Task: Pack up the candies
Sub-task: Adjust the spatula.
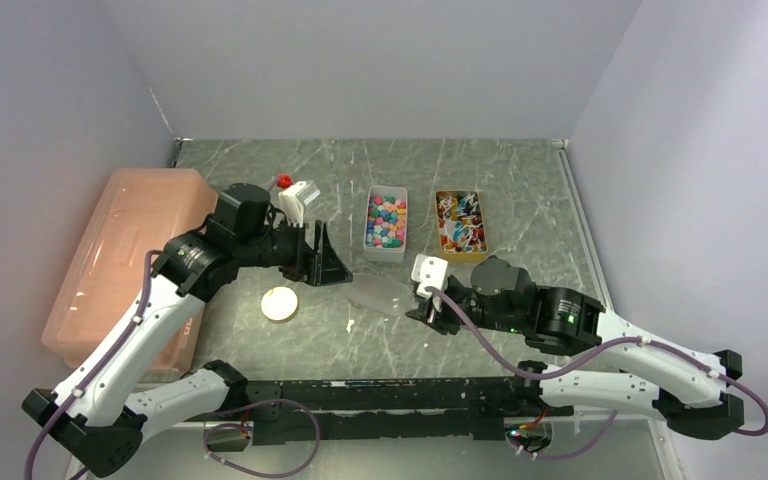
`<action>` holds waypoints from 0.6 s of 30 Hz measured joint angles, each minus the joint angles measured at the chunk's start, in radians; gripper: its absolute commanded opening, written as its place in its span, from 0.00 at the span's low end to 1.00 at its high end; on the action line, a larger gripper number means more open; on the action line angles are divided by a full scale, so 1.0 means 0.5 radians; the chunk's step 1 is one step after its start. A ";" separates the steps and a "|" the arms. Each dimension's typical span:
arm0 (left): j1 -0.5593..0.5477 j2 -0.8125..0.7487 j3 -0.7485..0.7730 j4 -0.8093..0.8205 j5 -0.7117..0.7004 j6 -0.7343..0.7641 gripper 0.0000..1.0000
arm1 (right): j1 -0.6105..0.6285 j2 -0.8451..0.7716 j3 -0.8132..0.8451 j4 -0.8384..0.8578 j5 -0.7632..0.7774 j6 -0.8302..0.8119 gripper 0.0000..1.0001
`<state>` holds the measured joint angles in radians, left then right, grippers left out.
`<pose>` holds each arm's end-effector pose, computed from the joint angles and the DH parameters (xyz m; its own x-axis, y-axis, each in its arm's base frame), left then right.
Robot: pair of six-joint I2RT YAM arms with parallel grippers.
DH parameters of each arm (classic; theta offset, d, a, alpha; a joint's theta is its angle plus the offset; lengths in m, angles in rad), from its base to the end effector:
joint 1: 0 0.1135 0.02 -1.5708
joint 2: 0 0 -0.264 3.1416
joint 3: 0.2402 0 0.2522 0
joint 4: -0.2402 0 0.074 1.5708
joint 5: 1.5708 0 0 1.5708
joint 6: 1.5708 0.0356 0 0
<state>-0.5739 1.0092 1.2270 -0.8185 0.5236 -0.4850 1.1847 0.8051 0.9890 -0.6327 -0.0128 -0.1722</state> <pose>0.1517 -0.1192 0.3892 -0.8006 0.0368 -0.5981 0.5011 0.5884 -0.6346 0.0620 0.1536 0.3600 -0.0015 -0.4587 -0.8886 -0.9449 0.2916 -0.1489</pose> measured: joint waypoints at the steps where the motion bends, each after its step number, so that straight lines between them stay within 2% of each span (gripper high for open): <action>1: 0.000 0.005 -0.019 0.004 0.013 -0.004 0.78 | 0.000 0.000 0.005 0.004 -0.001 -0.001 0.00; 18: -0.013 -0.027 -0.091 0.095 0.094 -0.045 0.76 | 0.002 -0.110 0.045 0.074 -0.057 -0.008 0.00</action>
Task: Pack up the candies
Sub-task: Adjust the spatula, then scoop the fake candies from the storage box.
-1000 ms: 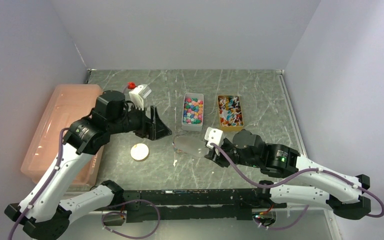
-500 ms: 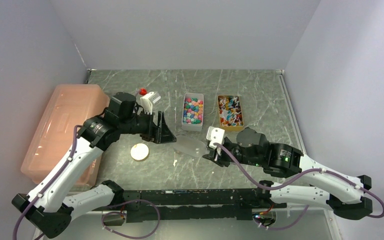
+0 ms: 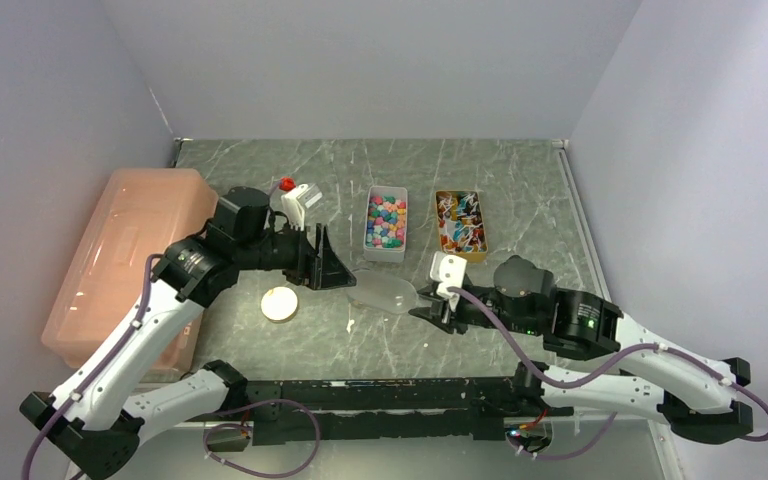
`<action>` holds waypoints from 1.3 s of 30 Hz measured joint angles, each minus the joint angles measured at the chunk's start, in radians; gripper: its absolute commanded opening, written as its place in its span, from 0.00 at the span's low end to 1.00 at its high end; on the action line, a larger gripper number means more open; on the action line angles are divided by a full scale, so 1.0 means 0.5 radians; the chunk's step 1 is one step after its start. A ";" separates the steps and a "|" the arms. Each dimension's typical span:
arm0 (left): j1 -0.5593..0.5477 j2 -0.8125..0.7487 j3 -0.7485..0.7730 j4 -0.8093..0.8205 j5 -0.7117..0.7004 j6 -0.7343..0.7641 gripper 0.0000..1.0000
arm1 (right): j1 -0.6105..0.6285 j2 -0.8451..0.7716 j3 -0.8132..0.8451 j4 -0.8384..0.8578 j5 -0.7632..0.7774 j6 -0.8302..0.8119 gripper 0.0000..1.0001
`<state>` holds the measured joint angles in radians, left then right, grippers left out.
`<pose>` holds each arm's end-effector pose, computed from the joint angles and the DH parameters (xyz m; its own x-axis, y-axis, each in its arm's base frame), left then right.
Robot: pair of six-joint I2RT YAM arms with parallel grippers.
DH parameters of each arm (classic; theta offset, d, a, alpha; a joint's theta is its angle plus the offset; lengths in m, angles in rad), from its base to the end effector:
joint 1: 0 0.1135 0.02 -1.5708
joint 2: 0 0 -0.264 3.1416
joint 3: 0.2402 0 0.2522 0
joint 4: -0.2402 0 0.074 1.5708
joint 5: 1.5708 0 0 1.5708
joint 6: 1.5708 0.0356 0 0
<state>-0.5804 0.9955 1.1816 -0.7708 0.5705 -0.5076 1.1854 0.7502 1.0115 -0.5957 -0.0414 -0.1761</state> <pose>0.1506 -0.1217 0.3819 -0.8108 0.0424 -0.5838 0.5081 0.5464 -0.6658 0.0556 0.1410 0.3788 0.0433 -0.3589 -0.9324 -0.9476 0.2809 -0.1521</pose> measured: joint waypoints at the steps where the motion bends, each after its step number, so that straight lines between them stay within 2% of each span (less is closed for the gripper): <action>1: -0.003 -0.008 0.000 0.014 0.011 -0.008 0.76 | 0.000 -0.020 -0.006 0.004 -0.008 0.001 0.00; 10: -0.014 -0.022 -0.001 0.060 0.052 -0.021 0.78 | 0.000 -0.040 -0.013 0.011 -0.023 0.011 0.00; 18: -0.003 -0.023 -0.003 0.018 -0.062 -0.010 0.80 | 0.000 0.047 0.009 -0.001 0.031 0.024 0.00; 24: -0.003 -0.093 0.024 -0.045 -0.299 -0.002 0.82 | 0.000 0.119 0.010 -0.038 0.117 0.032 0.00; 29: -0.002 -0.237 0.105 -0.102 -0.618 0.043 0.82 | -0.018 0.233 0.039 -0.137 0.207 0.040 0.00; 33: -0.002 -0.372 0.140 -0.151 -0.861 0.096 0.83 | -0.182 0.404 0.156 -0.232 0.200 0.041 0.00; 39: -0.002 -0.544 0.037 -0.183 -1.065 0.169 0.82 | -0.620 0.819 0.579 -0.481 0.056 0.083 0.00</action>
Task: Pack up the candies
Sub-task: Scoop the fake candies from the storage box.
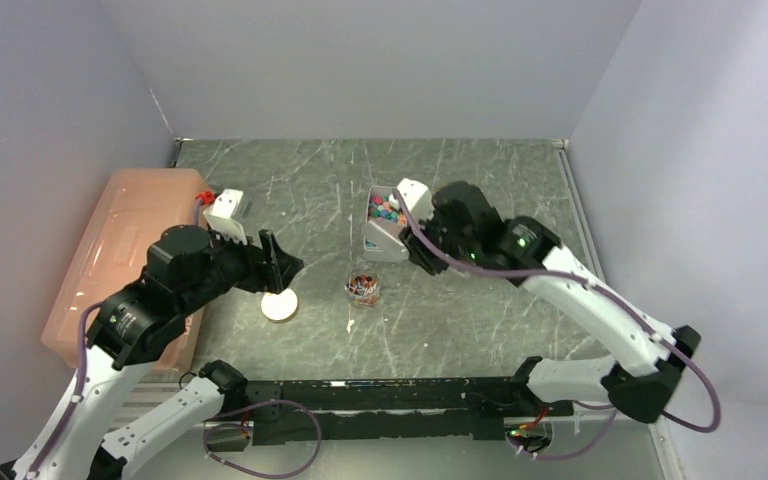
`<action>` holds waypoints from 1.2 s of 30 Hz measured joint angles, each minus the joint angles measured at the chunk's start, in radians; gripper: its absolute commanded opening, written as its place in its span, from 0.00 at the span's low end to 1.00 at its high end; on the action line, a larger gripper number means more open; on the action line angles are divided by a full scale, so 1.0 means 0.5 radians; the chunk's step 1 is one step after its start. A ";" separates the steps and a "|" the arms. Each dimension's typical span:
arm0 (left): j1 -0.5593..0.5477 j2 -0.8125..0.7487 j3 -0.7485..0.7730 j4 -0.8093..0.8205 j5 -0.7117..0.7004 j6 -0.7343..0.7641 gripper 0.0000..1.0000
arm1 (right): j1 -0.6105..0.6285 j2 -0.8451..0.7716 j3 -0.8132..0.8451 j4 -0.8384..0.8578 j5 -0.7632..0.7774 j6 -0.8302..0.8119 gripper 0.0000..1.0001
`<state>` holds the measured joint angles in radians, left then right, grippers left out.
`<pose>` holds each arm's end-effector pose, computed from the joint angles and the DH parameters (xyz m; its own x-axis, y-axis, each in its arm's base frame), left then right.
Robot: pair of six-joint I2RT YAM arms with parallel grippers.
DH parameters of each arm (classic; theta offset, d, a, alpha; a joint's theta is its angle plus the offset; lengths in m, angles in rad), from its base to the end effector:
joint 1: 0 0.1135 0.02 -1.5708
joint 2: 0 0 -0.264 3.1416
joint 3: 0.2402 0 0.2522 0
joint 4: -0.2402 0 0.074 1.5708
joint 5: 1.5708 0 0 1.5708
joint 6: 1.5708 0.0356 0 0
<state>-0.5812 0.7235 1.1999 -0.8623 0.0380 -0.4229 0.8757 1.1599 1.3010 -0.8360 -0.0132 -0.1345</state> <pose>0.0944 -0.0636 0.4127 -0.5241 -0.1464 -0.8390 0.3980 0.8288 -0.3933 0.1488 0.1791 0.3792 -0.3026 -0.5721 -0.7623 -0.8224 0.5610 -0.0946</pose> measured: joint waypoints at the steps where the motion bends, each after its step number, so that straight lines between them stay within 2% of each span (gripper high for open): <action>1: 0.000 -0.019 -0.043 -0.004 -0.025 0.008 0.82 | -0.040 0.071 0.075 -0.041 -0.016 0.013 0.00; 5: 0.000 -0.041 -0.237 -0.037 -0.095 0.037 0.82 | -0.185 0.442 0.478 -0.273 -0.088 0.076 0.00; 14: 0.000 0.014 -0.366 -0.067 -0.088 0.090 0.80 | -0.326 0.929 0.969 -0.732 -0.172 0.303 0.00; 23: 0.001 0.016 -0.449 -0.048 -0.034 0.126 0.80 | -0.372 1.239 1.181 -0.995 -0.202 0.520 0.00; 30: 0.000 -0.102 -0.468 -0.020 0.024 0.129 0.81 | -0.394 1.458 1.315 -1.080 -0.199 0.674 0.00; 36: 0.000 -0.195 -0.502 -0.002 0.045 0.133 0.83 | -0.417 1.744 1.563 -1.174 -0.193 0.763 0.00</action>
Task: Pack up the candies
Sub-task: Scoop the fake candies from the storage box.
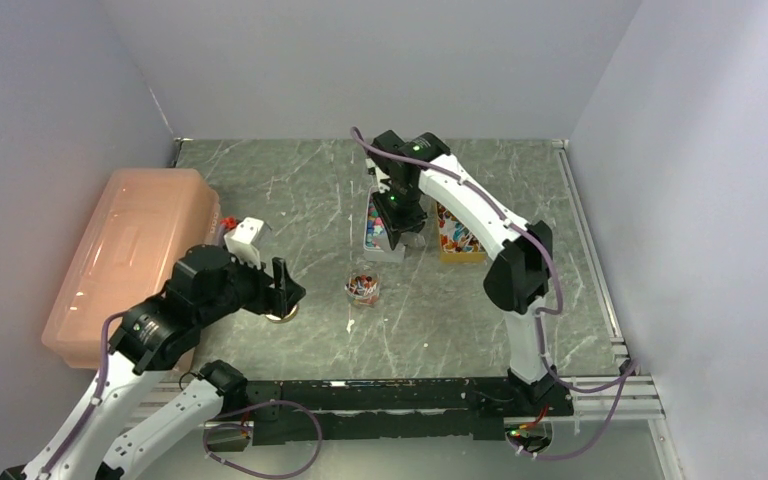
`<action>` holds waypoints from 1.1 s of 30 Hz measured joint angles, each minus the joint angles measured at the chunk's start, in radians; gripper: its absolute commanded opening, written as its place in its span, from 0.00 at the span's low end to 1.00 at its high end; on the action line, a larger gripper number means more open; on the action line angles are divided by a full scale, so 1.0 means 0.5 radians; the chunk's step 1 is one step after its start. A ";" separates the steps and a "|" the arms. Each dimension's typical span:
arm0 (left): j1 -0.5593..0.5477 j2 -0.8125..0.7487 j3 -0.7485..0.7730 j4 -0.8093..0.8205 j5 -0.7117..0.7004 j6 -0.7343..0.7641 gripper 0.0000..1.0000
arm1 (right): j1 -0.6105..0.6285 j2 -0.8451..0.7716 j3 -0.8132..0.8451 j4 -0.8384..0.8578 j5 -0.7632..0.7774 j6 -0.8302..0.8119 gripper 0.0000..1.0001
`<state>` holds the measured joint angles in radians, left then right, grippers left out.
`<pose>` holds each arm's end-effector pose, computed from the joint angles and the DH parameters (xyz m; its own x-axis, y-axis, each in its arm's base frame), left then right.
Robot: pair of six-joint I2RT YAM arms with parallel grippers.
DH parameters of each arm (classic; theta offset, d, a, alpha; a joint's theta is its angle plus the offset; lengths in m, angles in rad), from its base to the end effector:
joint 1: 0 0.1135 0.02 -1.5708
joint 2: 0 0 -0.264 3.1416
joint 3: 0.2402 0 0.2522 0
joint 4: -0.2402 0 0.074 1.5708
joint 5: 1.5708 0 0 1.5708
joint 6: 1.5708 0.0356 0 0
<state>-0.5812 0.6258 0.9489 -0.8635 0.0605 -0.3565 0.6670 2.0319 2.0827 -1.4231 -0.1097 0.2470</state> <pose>0.0934 -0.0639 0.3465 -0.6093 -0.0165 -0.7927 0.4041 0.8537 -0.3284 0.3124 0.2509 0.3150 -0.9014 -0.4004 -0.1650 -0.4244 0.8926 0.1523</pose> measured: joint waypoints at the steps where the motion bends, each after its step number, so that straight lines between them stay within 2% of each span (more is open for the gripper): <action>1: 0.000 -0.020 -0.006 0.005 0.000 0.000 0.83 | -0.002 0.044 0.041 -0.008 0.000 0.014 0.00; 10: -0.038 -0.188 -0.024 0.013 -0.005 -0.001 0.84 | -0.025 0.253 0.134 -0.072 -0.003 0.117 0.00; 33: -0.130 -0.275 -0.024 0.011 -0.057 -0.008 0.85 | -0.135 0.610 0.499 -0.093 -0.117 0.209 0.00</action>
<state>-0.6464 0.4881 0.9367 -0.8577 0.0319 -0.3607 0.5995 2.3367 2.3322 -1.4696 -0.1680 0.3515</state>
